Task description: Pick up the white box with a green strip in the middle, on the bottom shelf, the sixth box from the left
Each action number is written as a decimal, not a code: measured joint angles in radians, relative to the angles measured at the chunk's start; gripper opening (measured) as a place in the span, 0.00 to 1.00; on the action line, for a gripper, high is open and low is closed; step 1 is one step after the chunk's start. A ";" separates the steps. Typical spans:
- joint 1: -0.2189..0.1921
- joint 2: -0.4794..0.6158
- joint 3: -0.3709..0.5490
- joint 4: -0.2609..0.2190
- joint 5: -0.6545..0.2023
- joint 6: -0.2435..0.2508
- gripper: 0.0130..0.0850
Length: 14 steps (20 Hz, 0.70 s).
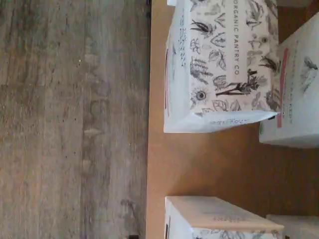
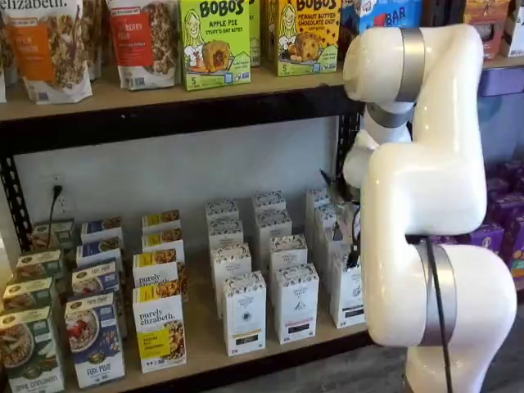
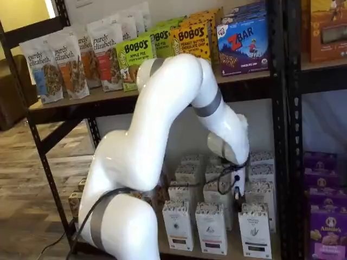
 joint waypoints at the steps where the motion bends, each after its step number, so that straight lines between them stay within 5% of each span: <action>1: -0.001 0.004 -0.012 -0.021 0.027 0.018 1.00; 4: -0.012 0.037 -0.075 -0.106 0.122 0.085 1.00; 14: -0.033 0.119 -0.163 -0.110 0.133 0.068 1.00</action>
